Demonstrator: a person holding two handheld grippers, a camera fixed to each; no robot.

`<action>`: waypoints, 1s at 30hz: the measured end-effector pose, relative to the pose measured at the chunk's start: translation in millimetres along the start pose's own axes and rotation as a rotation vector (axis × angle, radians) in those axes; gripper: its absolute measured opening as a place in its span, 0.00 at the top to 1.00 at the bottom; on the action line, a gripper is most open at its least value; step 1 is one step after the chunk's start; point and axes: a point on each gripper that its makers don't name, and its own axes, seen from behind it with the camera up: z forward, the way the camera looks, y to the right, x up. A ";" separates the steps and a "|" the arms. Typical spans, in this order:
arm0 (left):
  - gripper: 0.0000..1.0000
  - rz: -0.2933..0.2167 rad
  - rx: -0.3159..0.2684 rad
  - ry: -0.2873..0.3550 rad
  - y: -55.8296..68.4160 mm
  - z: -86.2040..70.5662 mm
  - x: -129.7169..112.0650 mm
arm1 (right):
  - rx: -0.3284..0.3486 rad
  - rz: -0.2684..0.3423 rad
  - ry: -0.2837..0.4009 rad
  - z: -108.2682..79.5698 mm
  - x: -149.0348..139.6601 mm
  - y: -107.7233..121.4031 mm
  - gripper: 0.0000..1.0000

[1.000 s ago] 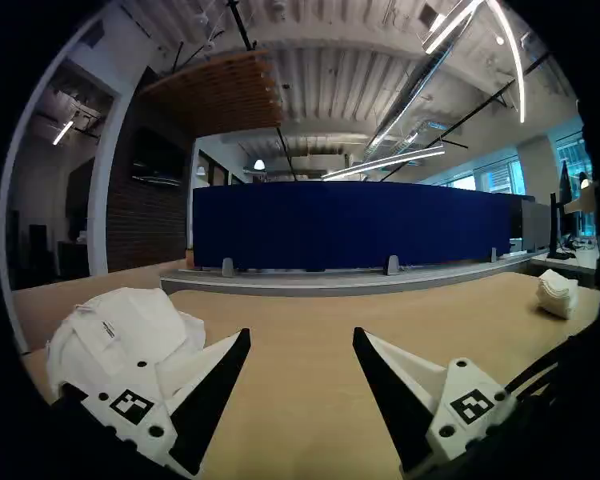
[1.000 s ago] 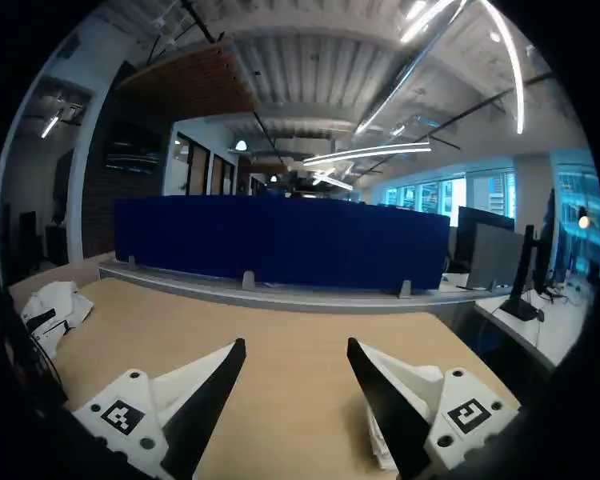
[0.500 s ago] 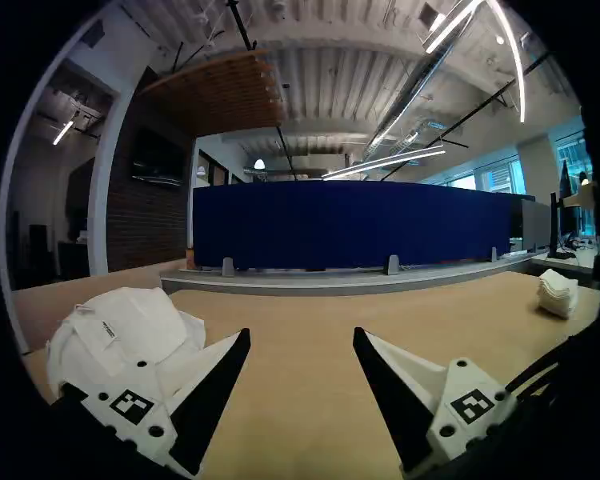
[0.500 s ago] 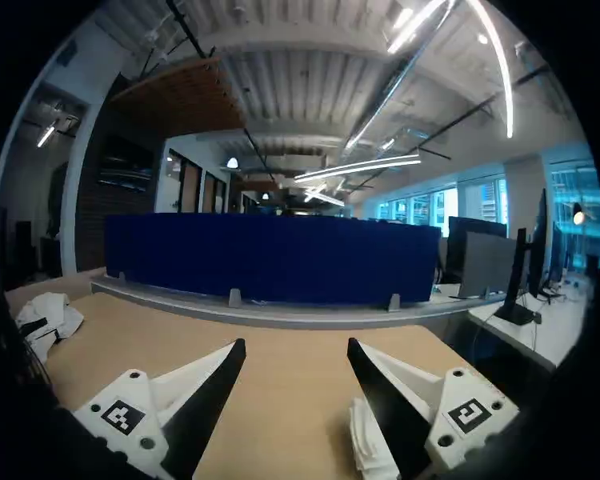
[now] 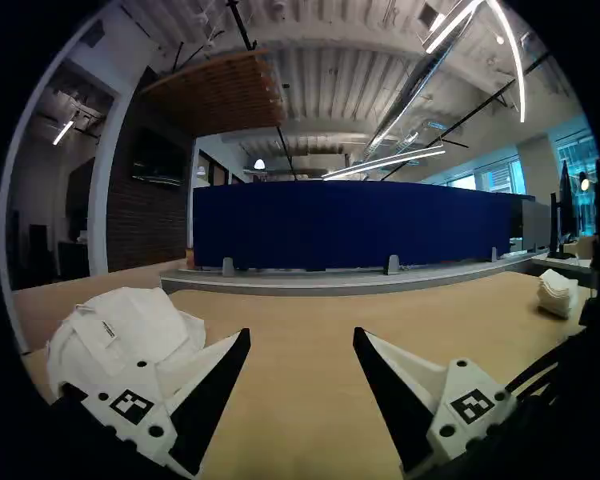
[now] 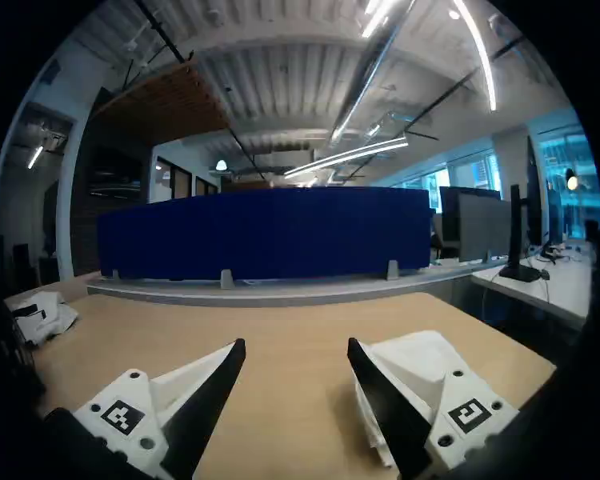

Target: Fold towel

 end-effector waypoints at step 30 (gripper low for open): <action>0.05 0.000 0.000 0.000 -0.3 -1.1 -0.4 | -0.002 -0.034 0.064 -4.5 -37.0 -2.3 0.01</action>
